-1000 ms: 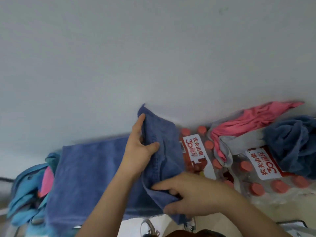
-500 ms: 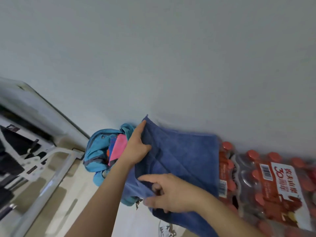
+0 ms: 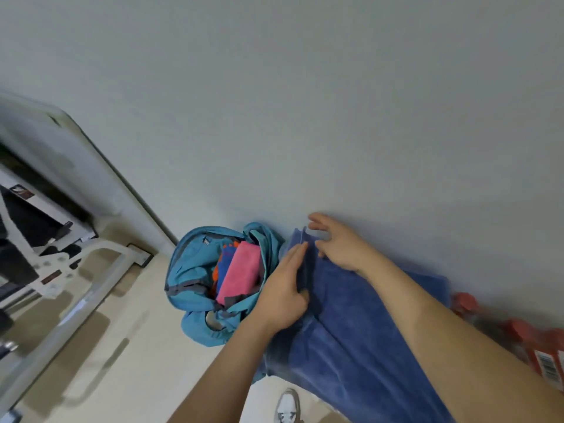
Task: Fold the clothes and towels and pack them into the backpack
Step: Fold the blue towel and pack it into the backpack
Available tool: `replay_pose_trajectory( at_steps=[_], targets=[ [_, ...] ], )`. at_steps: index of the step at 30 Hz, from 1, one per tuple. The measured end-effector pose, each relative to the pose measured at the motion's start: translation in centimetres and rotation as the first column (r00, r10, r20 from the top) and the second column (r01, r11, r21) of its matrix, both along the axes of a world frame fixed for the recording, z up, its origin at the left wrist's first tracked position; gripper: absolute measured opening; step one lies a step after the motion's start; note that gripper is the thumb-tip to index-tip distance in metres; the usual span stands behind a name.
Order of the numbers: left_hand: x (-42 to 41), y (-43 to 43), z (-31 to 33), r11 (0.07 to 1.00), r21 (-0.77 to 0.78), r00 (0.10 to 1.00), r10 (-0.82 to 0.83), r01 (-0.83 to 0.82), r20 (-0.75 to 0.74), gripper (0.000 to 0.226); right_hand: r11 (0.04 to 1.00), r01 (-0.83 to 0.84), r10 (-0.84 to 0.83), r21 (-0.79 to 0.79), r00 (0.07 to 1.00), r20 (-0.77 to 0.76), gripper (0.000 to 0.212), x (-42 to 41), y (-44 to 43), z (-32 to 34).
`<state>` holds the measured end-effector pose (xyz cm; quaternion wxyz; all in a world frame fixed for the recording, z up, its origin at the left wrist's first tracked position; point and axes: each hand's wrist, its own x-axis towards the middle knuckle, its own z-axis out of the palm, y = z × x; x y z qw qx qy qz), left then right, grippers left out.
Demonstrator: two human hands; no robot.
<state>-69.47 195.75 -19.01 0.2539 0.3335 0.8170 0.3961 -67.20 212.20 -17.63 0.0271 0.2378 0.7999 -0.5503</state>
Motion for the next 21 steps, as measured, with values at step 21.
replay_pose_trajectory(
  at_steps=[21],
  targets=[
    [4.2,-8.0,0.5,0.938,-0.124,0.921,0.343,-0.324,0.187,0.037,0.893,0.187,-0.137,0.41,0.979,-0.148,0.041,-2.5,-2.6,-2.8]
  ],
)
